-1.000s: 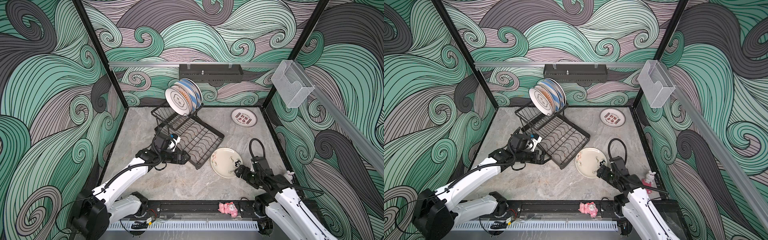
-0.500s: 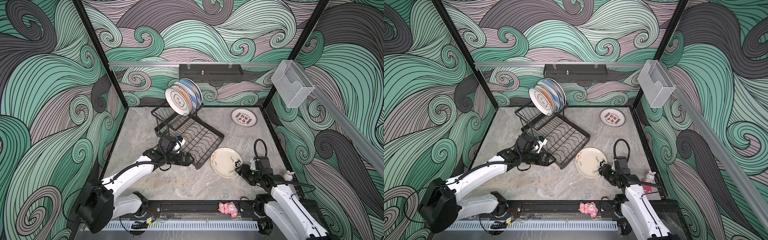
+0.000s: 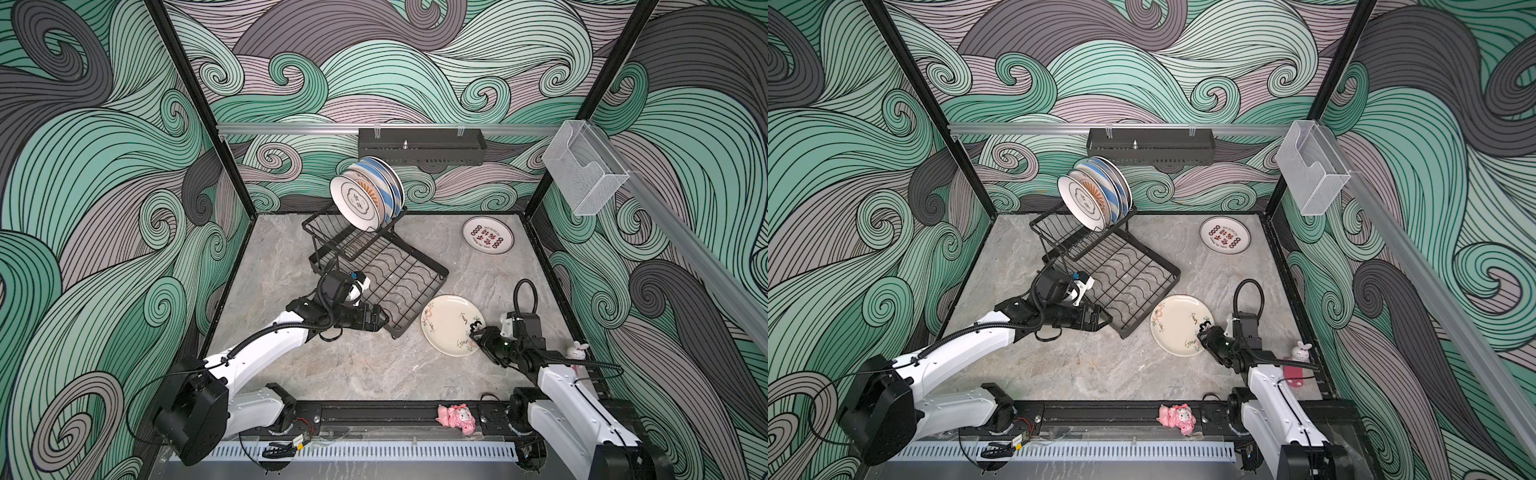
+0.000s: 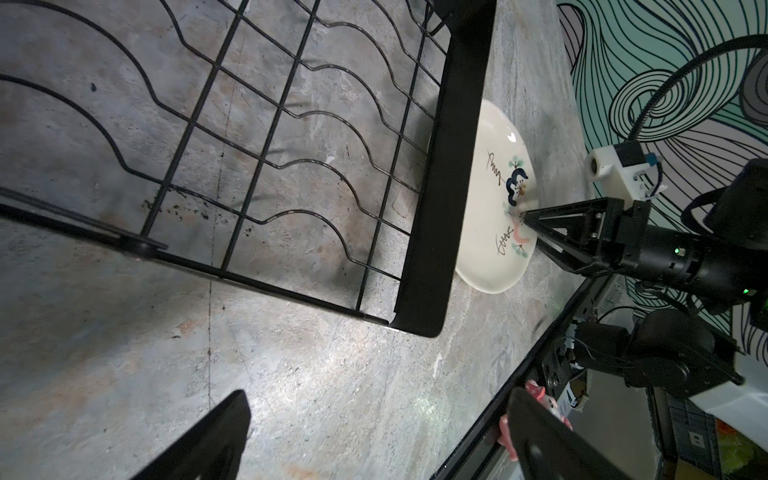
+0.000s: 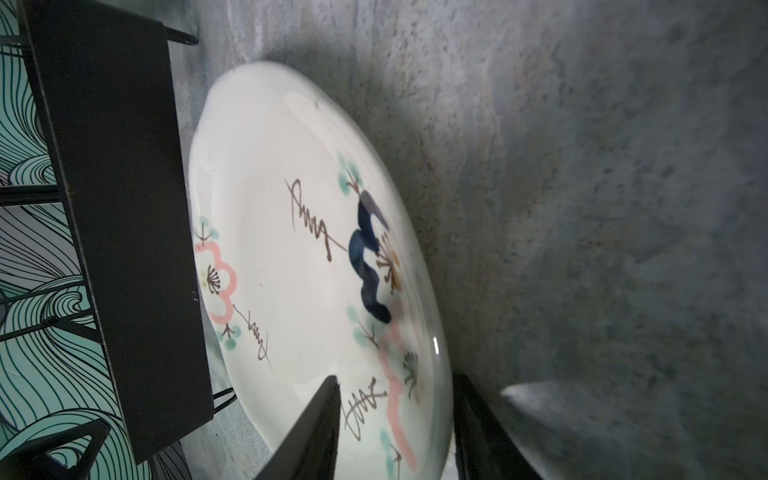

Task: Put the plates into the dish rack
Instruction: 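Grasp the cream plate's edge with the right gripper while the left gripper shifts, then lift the cream flower plate upright with the right gripper and carry it over the rack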

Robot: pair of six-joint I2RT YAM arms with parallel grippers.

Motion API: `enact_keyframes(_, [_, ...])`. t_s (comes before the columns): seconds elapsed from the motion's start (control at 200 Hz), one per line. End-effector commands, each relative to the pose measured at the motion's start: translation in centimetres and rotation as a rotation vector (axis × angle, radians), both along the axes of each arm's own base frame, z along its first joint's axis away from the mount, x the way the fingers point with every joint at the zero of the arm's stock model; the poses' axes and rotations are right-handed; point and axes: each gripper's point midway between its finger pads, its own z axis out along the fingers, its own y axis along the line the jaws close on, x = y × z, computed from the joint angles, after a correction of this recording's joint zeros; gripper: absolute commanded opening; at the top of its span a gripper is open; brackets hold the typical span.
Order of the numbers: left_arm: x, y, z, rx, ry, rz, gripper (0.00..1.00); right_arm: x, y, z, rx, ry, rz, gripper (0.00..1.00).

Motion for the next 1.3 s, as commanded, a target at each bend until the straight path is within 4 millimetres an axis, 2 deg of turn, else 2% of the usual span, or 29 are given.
enact_keyframes(0.0, [0.2, -0.1, 0.5, 0.009, -0.012, 0.007, 0.99, -0.8, -0.3, -1.3, 0.004, 0.046, -0.023, 0.43])
enact_keyframes(0.295, [0.4, 0.1, 1.0, 0.030, -0.026, 0.005, 0.99, -0.7, -0.5, -1.5, 0.024, 0.045, -0.046, 0.31])
enact_keyframes(0.55, [0.4, 0.2, 1.4, 0.029, -0.035, 0.010, 0.99, -0.8, -0.7, -1.3, 0.030, 0.041, -0.058, 0.11])
enact_keyframes(0.675, [0.5, 0.4, 1.7, 0.035, -0.041, 0.018, 0.99, -0.6, -0.9, -0.4, 0.022, 0.021, -0.059, 0.00])
enact_keyframes(0.896, [0.8, 1.7, 2.6, 0.082, -0.053, 0.068, 0.98, -0.4, -1.3, 2.3, -0.004, -0.015, -0.051, 0.00])
enact_keyframes(1.076, [1.3, 3.3, 5.4, 0.102, -0.127, 0.105, 0.99, -0.7, -2.6, 5.6, -0.101, -0.063, -0.059, 0.00])
enact_keyframes(1.181, [2.0, 5.4, 7.3, 0.102, -0.170, 0.157, 0.99, -0.8, -3.6, 8.1, -0.185, -0.103, -0.056, 0.00])
enact_keyframes(1.296, [2.8, 8.6, 8.9, 0.124, -0.190, 0.214, 0.98, -0.1, -4.0, 11.1, -0.234, -0.167, -0.034, 0.00])
